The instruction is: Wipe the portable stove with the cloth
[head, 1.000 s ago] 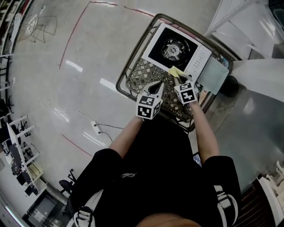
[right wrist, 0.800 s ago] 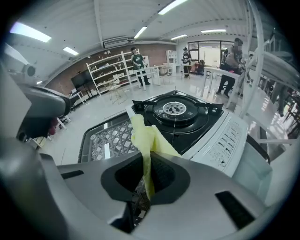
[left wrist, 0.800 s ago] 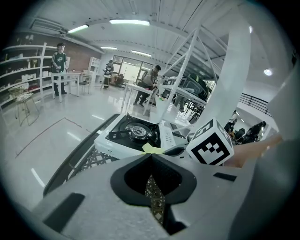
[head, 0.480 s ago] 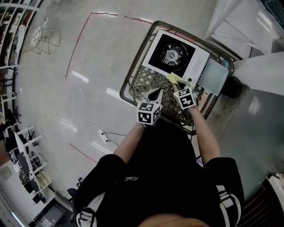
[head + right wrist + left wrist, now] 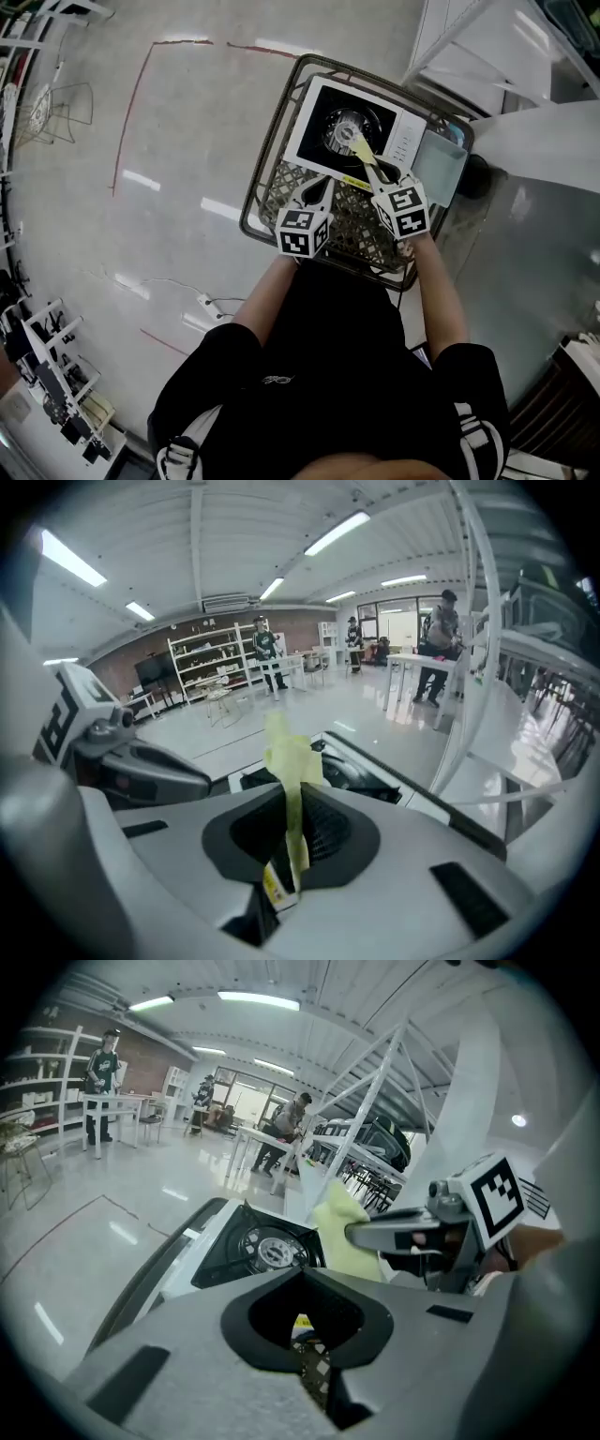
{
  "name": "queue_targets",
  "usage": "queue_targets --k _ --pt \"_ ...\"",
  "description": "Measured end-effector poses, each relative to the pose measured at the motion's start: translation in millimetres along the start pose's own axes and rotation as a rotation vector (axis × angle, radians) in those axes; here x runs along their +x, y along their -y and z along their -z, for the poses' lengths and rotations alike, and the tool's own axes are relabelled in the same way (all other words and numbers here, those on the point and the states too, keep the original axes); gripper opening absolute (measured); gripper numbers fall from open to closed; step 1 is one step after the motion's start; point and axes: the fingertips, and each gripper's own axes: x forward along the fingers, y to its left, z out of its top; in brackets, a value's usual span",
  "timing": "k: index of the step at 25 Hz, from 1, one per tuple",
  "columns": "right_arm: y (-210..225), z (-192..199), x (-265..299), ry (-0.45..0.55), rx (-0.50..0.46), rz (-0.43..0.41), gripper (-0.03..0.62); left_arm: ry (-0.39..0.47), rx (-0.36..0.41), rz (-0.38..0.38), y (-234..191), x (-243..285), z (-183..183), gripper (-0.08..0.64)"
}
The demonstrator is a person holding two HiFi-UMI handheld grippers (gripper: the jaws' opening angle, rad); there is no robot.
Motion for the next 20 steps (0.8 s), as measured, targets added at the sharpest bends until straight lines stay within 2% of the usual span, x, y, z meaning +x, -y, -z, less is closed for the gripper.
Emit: queue_targets --k 3,8,14,20 --pt "25 -43 15 0.021 -0.037 0.057 0.028 0.003 0.010 0.041 -10 12 -15 0.018" --pt "63 -74 61 -0.060 -0.140 0.124 0.028 -0.025 0.153 0.085 -20 31 -18 0.018" --pt "95 -61 135 -0.219 -0.176 0.180 0.028 -0.074 0.106 0.136 -49 42 -4 0.018" --pt "99 -37 169 -0.358 -0.221 0.192 0.028 -0.126 0.082 0.164 -59 39 7 0.018"
